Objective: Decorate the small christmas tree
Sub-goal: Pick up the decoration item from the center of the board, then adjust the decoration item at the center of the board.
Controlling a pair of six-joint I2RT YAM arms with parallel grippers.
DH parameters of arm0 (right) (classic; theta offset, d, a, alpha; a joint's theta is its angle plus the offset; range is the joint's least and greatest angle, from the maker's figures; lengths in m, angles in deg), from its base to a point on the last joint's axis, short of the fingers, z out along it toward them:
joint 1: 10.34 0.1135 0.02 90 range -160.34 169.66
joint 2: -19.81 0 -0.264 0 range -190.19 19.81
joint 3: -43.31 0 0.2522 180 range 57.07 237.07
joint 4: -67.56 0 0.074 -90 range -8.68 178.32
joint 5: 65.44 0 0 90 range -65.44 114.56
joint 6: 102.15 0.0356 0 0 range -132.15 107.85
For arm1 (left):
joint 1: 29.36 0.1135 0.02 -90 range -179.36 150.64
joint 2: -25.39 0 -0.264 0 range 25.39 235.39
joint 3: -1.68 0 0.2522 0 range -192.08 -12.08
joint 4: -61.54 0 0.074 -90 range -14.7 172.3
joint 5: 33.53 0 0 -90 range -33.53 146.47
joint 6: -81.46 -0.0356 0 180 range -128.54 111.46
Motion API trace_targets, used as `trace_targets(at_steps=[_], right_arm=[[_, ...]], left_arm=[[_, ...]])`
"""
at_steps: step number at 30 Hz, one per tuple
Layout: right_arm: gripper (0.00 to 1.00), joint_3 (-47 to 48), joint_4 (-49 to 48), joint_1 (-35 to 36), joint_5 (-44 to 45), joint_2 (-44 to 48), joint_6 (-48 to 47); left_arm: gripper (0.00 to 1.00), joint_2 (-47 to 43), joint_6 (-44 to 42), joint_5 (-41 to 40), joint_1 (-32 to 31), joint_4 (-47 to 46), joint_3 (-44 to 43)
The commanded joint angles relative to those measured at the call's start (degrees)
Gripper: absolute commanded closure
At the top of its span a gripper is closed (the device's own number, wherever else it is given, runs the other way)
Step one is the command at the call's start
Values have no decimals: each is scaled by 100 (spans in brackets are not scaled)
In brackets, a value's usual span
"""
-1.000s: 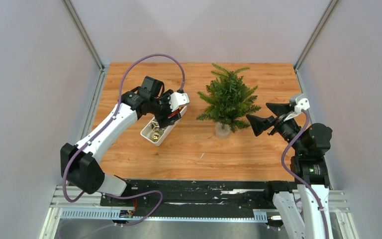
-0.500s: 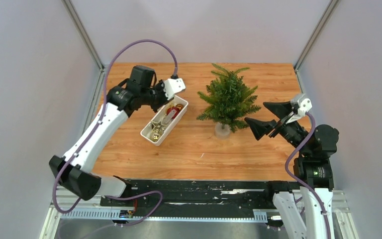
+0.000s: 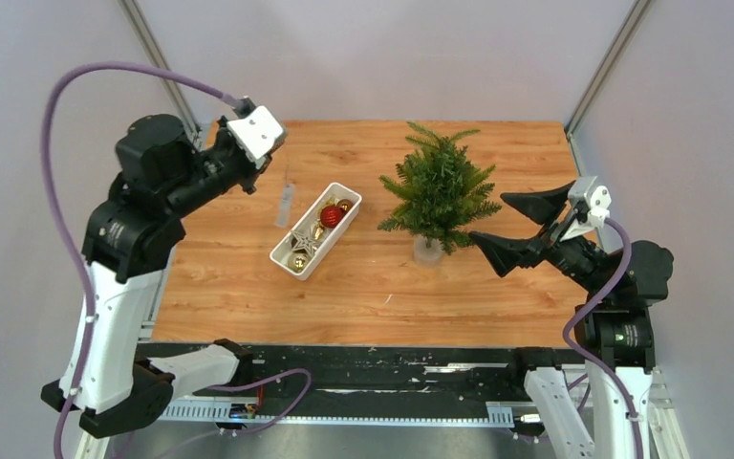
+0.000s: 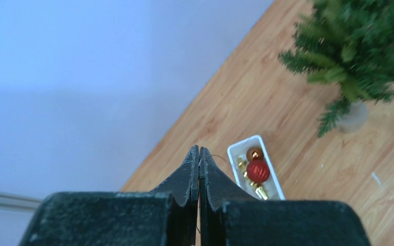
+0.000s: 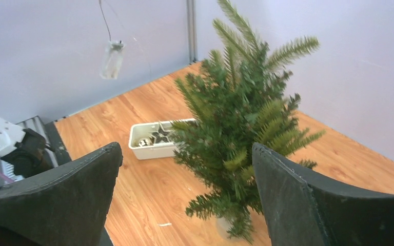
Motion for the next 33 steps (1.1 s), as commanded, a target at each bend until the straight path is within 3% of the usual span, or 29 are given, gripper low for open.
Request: trace_targets(at_steps=[1,4,8,10,13,16,18,24,28,33], right_arm=[[0,706,-136,1,-593,-197,364],[0,930,-656,1,-635,-386,1021],[0,949,-2258,235,-867,-770,2357],[0,1215,-2183,631,-580,-1066,2186],[0,1875,-1296,2138,262,-1754,1262],[0,2933,-71,4840,2401,-2836,-423],[0,3722,428,5874,3297,-3596,-1132],[1,3992,-288,6013,3345,-4399,-943],[15,4246,-360,6014,3427,-4920,-721],[19,4420,-572,6014,3588,-5307,-710]], left_arm=[[100,-43,537,723,-2,713,-902],[100,-86,744,889,-1,836,-1235],[100,-153,975,1045,-2,725,-1144],[100,-149,1066,1105,-4,649,-1070],[100,-134,1185,1175,2,539,-950],[100,-141,1268,1196,3,500,-937],[100,-197,1273,1189,2,497,-893],[100,-500,1399,1333,4,498,-559],[100,-587,1509,1566,-4,526,-387],[100,-629,1488,1590,1,514,-216]])
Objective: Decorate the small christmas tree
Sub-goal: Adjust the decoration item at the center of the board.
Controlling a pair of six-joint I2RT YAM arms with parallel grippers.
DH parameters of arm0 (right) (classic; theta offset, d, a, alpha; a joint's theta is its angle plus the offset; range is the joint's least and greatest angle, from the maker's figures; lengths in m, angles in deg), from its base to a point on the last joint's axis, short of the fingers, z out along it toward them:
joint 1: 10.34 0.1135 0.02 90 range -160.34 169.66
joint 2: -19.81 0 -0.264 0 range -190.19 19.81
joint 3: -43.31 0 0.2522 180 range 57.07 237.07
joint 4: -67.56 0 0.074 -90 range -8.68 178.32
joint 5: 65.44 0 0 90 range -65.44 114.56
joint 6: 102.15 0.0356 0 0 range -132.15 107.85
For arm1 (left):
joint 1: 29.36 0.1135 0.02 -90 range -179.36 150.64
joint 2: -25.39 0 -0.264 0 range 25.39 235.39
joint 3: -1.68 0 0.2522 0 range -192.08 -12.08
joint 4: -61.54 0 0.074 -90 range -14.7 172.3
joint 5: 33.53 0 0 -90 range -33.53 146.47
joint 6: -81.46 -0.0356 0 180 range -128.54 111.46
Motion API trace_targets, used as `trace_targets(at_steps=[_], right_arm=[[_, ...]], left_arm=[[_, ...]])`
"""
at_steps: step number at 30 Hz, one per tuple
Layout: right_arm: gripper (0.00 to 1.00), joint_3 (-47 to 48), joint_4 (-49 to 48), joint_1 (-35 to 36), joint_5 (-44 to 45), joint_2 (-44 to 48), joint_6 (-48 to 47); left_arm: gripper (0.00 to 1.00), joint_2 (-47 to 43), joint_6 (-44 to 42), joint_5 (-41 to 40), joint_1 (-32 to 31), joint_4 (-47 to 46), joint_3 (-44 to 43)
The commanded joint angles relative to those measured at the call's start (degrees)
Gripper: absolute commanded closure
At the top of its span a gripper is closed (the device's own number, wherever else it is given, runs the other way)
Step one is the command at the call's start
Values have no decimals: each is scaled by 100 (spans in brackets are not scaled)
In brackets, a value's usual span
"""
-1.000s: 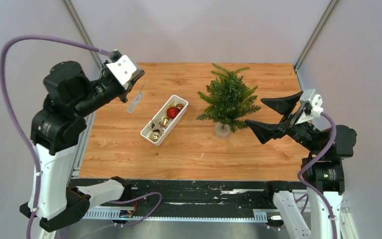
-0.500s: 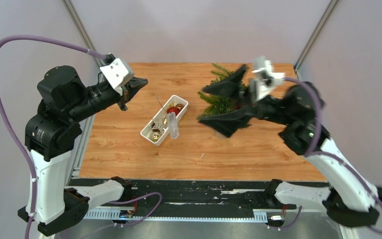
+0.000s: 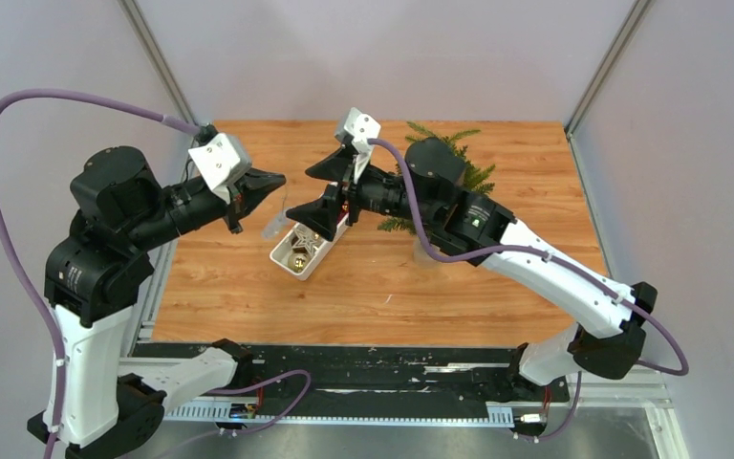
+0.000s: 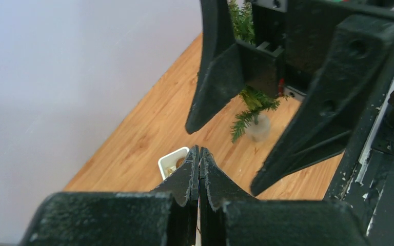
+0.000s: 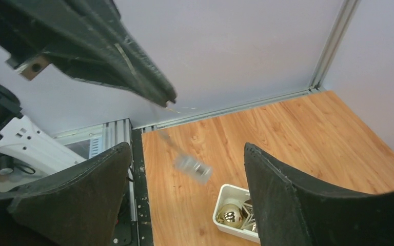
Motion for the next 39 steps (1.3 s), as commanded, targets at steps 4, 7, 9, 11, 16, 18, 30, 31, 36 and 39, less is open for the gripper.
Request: trace_targets(at_steps=[4,7,9,11,16,18,30,31,36,39], right_arm=[[29,453,-499,15,338,-362,-17],[35,433,-517,8,400,-440,-48],[42,377,-570,5,447,-459,-29],[52,347,-625,6,471,-497,-25],[94,430,-636,-11,454,-619,-14],[100,362,-627,-26,483,-542,-48],[100,-16,360,-71,715,438,-294],[100,-50,470,-68,801,508,-290],[100,-272,970,-70,1181,968,-282],[100,-533,1241,-71,1424,1299,-285]], left_arm=[[100,-36,182,263,-1,-158,195],[100,-36,191,289,0,-171,219],[100,-27,174,310,3,-173,240],[100,-19,163,362,-2,-164,267],[100,-14,187,547,-1,-135,336],[100,-18,199,579,-1,-102,342],[1,-215,-3,580,-5,7,953],[1,-242,3,585,3,-3,1005],[0,-454,-46,473,2,-9,1212],[0,-514,-35,534,-1,77,1150]])
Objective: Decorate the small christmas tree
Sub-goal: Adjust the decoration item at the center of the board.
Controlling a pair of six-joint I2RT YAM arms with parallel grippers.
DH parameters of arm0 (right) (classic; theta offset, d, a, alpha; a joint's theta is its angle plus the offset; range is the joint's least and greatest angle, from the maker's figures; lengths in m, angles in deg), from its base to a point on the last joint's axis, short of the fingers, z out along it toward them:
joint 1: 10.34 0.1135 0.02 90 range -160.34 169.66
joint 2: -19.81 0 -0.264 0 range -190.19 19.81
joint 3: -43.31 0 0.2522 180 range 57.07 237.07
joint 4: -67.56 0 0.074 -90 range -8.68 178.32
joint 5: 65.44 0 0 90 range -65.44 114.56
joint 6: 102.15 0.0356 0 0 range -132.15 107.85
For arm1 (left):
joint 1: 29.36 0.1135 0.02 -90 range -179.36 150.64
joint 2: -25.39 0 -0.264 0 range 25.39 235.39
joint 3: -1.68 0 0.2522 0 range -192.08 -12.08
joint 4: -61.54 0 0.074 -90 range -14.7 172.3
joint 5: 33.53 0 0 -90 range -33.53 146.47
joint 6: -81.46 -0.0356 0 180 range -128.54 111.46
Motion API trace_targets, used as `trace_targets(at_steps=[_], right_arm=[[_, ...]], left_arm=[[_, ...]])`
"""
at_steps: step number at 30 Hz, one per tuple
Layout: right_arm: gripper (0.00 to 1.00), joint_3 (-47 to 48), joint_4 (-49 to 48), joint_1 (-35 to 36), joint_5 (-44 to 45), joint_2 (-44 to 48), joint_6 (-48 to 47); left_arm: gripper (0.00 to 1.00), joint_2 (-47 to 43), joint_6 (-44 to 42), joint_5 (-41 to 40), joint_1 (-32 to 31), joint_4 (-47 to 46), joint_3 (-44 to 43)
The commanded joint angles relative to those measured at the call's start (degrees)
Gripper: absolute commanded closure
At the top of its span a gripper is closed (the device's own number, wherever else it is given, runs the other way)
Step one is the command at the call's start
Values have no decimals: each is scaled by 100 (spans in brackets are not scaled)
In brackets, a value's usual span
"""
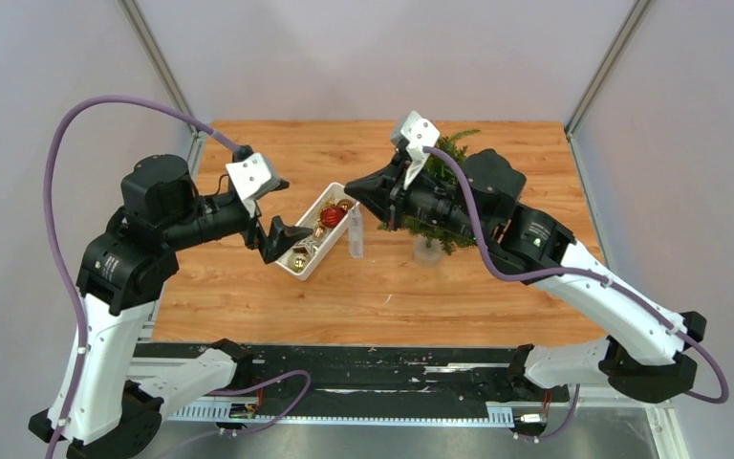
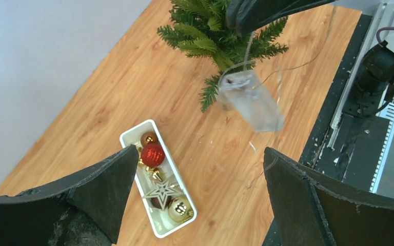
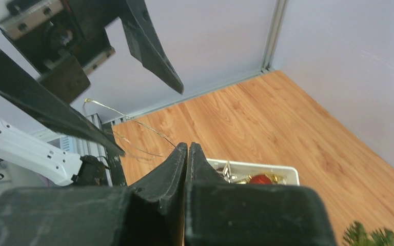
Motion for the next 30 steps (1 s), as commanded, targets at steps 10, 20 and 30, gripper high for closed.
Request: trace_targets(at_steps=[10,20,30], right_arm=[[100,-921,723,-19,1026,1354,10],[100,-1119,795,-30,1094,1594,-47],[100,-1155,822,-28,1080,1771,-69]], left_arm=[[0,-531,-859,261,2,518,1009],[0,-545,-2407,780,284,852,3056],[9,-436,-2363,310,277,-2615,5767]])
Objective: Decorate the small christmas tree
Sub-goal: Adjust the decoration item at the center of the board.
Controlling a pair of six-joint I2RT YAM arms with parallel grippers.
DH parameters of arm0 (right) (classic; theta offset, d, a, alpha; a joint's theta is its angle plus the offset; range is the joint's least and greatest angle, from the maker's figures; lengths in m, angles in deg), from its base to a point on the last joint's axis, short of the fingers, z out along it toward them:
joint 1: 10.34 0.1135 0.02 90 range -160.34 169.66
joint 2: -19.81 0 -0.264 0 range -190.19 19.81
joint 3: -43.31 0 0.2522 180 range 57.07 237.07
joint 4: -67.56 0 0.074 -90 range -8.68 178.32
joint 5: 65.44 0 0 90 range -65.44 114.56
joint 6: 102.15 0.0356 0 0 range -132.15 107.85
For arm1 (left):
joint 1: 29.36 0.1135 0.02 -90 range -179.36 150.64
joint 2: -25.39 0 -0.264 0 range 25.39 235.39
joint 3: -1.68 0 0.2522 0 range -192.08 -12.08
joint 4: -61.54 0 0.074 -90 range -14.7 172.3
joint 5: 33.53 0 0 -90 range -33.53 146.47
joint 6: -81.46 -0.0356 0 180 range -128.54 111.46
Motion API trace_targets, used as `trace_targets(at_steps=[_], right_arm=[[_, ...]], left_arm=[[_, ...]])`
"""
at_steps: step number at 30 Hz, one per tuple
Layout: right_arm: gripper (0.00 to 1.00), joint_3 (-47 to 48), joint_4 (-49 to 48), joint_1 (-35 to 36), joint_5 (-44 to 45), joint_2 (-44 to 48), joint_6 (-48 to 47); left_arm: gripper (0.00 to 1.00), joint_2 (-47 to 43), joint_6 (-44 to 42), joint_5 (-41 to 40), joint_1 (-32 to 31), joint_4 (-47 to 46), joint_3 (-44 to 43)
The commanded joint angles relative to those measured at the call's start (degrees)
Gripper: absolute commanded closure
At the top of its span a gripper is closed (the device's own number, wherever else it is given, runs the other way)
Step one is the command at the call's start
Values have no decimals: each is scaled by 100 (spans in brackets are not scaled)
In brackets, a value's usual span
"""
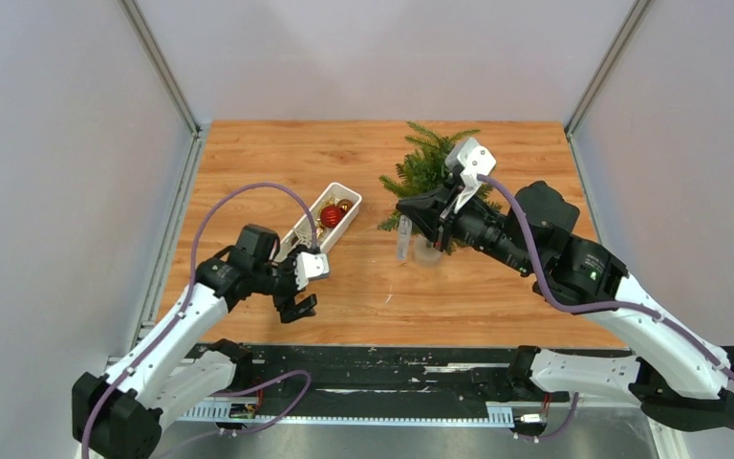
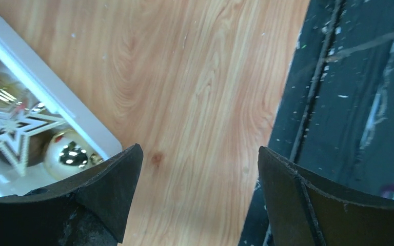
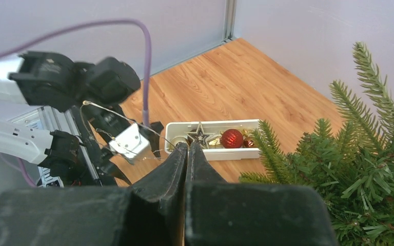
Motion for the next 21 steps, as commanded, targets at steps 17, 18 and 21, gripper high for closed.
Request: trace_targets(at_steps=[17,18,21], right_arm=[[100,-87,-30,-20,265,411,-119],[100,-95,-27,-23,264,418,-131],[100,-134,-34,-25,281,419,-142]], left_arm=[[18,783,-1073,-130,-66,-2122,1176],[17,728,-1119,-26,-51,-1987,1123],[14,573,-1461,440,-49,-1173,776]])
